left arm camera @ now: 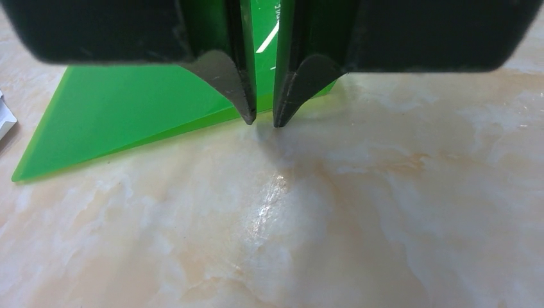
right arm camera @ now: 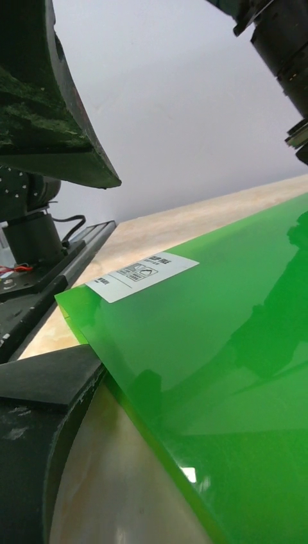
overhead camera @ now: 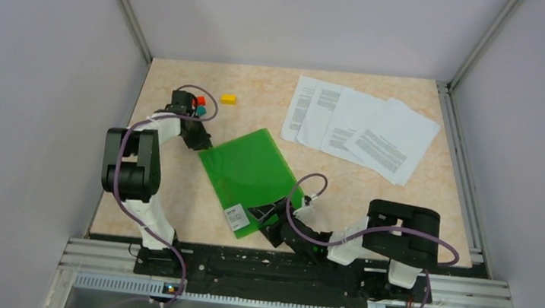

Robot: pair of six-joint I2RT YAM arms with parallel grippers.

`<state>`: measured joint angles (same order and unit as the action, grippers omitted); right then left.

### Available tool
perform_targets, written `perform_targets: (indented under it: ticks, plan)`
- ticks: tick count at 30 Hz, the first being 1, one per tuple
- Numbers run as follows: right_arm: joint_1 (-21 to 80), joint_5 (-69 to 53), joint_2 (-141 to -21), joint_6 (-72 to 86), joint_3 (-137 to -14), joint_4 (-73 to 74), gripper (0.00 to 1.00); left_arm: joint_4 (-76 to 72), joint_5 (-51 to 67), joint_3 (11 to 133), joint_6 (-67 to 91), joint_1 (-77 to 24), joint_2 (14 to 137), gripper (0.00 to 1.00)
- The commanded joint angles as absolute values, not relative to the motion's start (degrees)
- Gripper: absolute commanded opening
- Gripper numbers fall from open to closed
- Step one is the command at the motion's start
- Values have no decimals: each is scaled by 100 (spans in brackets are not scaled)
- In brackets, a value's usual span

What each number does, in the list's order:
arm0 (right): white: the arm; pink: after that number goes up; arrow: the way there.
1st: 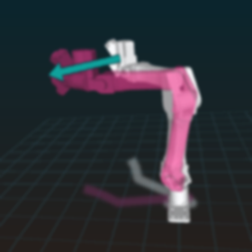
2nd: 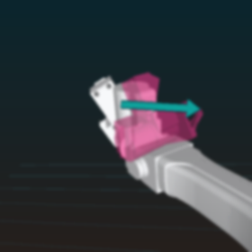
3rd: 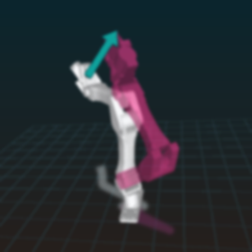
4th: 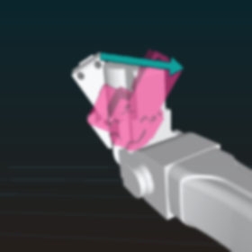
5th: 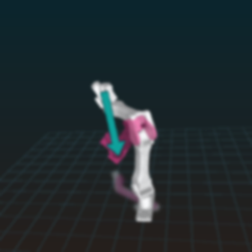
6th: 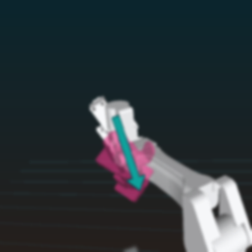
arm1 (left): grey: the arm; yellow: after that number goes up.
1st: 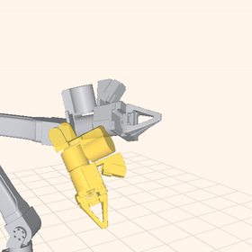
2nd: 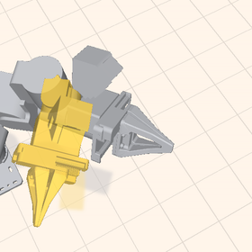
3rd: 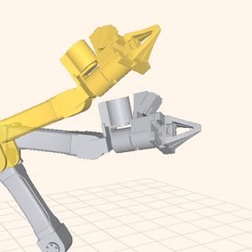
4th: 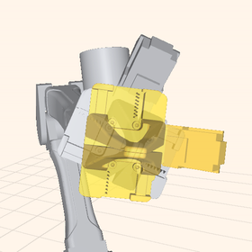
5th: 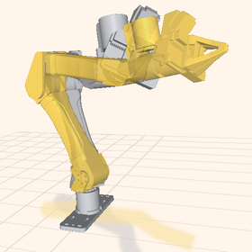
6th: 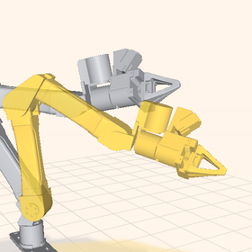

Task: Put the files into the folder

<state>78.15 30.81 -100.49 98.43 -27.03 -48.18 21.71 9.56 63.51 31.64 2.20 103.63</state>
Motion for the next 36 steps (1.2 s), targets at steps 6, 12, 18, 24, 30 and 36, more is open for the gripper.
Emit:
perform_targets:
  ticks: [6, 12, 18, 24, 30, 36]
  plan:
    - [7884, 3740, -10150, 9094, -2536, -6078, 69, 2591, 948, 6217, 3173, 215, 10270, 15]
    - [7879, 3823, -10092, 8638, -2616, -6019, 45, 2632, 1068, 6239, 3197, 222, 10249, 9]
    - [7931, 3963, -9801, 7858, -2846, -5210, 16, 2732, 1151, 6348, 3254, 227, 10183, 8]
    - [8233, 4413, -9549, 6660, -3456, -4122, 0, 3160, 793, 6722, 3423, 249, 9921, 40]
    - [8607, 4936, -9544, 5210, -4122, -3284, 0, 3939, -230, 7221, 3907, 257, 9234, 71]
    - [8912, 5300, -9772, 3909, -4895, -2558, 0, 4633, -408, 7706, 4321, 243, 8178, 83]
